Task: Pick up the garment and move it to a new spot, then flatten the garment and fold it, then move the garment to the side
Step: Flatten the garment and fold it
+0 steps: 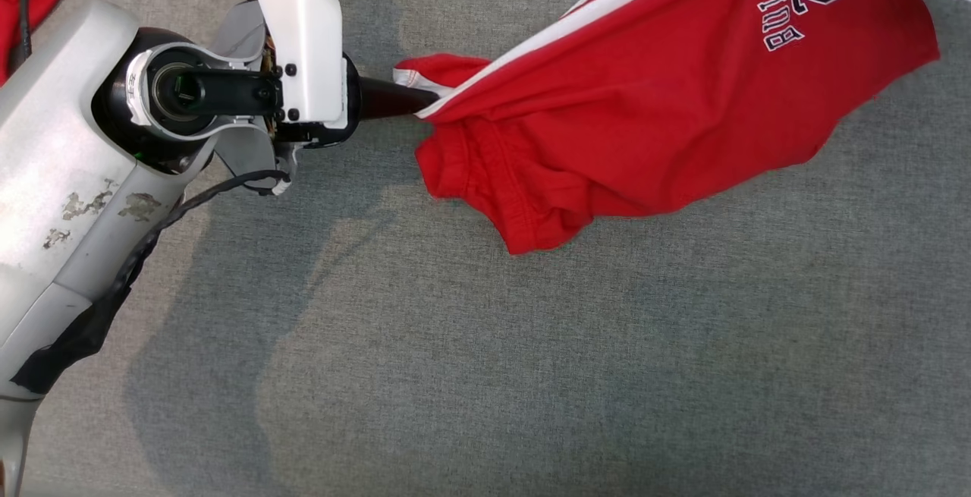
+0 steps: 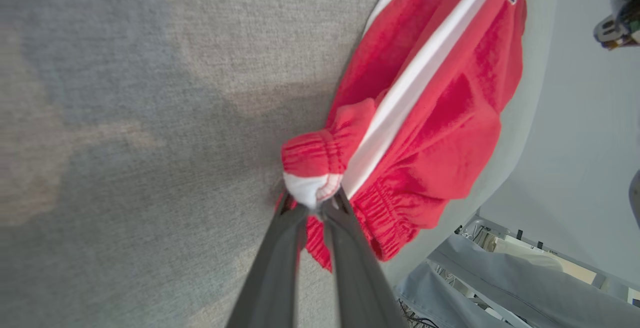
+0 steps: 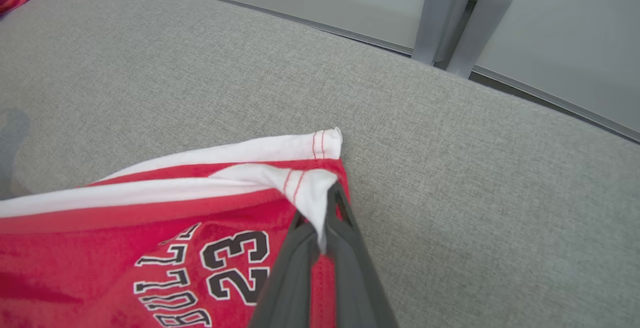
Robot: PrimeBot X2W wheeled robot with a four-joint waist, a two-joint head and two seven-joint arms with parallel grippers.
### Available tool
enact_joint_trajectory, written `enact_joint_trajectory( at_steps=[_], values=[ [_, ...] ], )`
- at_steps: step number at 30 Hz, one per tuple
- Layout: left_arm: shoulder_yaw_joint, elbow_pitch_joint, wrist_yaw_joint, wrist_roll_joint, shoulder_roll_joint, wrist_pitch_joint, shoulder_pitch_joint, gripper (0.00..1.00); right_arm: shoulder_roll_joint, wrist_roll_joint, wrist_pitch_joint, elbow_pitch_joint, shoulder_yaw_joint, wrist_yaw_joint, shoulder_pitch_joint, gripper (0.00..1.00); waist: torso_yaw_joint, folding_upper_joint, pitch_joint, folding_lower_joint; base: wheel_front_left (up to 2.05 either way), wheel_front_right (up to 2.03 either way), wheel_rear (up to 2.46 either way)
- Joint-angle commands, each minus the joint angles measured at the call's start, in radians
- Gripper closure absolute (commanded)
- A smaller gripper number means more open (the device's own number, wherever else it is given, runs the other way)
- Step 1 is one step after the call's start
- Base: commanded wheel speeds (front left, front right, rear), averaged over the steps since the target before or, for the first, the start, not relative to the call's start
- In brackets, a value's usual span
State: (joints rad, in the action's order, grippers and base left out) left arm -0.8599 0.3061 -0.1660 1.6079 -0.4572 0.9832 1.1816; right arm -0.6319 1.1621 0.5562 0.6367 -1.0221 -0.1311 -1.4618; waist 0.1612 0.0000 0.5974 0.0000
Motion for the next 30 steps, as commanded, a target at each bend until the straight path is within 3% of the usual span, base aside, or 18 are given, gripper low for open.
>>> enact_joint_trajectory(
  at_steps=[1, 2, 10, 16, 19, 25, 27, 30],
  values=[
    [0.006, 0.008, 0.001, -0.002, 0.003, -0.006, 0.013, 0.09, 0.004, 0.0, -0.018, 0.018, -0.009, 0.0, -0.011, 0.57, 0.001, 0.0, -0.004, 0.0, 0.0, 0.0, 0.0],
    [0.007, 0.013, 0.001, -0.003, 0.006, -0.009, 0.01, 0.0, 0.01, 0.004, -0.029, 0.025, -0.014, 0.0, -0.01, 0.0, 0.001, 0.0, -0.007, 0.0, 0.0, 0.0, 0.0],
    [0.005, 0.024, 0.01, -0.015, -0.013, -0.018, -0.011, 0.0, 0.038, 0.022, -0.114, 0.072, -0.053, 0.0, 0.006, 0.0, -0.011, 0.0, -0.059, 0.0, 0.0, 0.0, 0.0],
    [0.016, 0.024, 0.025, -0.044, -0.063, -0.055, -0.029, 0.0, 0.047, 0.032, -0.246, 0.068, -0.083, 0.0, 0.037, 0.0, -0.033, 0.0, -0.123, 0.0, 0.0, 0.0, 0.0],
    [0.009, 0.009, 0.056, -0.085, -0.087, -0.092, -0.036, 0.0, 0.049, 0.037, -0.342, 0.061, -0.09, 0.0, 0.06, 0.0, -0.044, 0.0, -0.156, 0.0, 0.0, 0.0, 0.0],
    [0.028, -0.033, 0.129, -0.207, -0.116, -0.317, -0.094, 0.0, 0.053, 0.03, -0.577, 0.058, -0.094, 0.0, 0.13, 0.0, -0.068, 0.0, -0.234, 0.0, 0.0, 0.0, 0.0],
    [0.043, -0.044, 0.139, -0.254, -0.126, -0.43, -0.129, 0.0, 0.057, 0.036, -0.651, 0.055, -0.093, 0.0, 0.166, 0.0, -0.08, 0.0, -0.267, 0.0, 0.0, 0.0, 0.0],
    [0.053, -0.067, 0.117, -0.349, -0.155, -0.593, -0.189, 0.0, 0.056, 0.036, -0.743, 0.052, -0.091, 0.0, 0.217, 0.0, -0.095, 0.0, -0.31, 0.0, 0.0, 0.0, 0.0]
  ],
)
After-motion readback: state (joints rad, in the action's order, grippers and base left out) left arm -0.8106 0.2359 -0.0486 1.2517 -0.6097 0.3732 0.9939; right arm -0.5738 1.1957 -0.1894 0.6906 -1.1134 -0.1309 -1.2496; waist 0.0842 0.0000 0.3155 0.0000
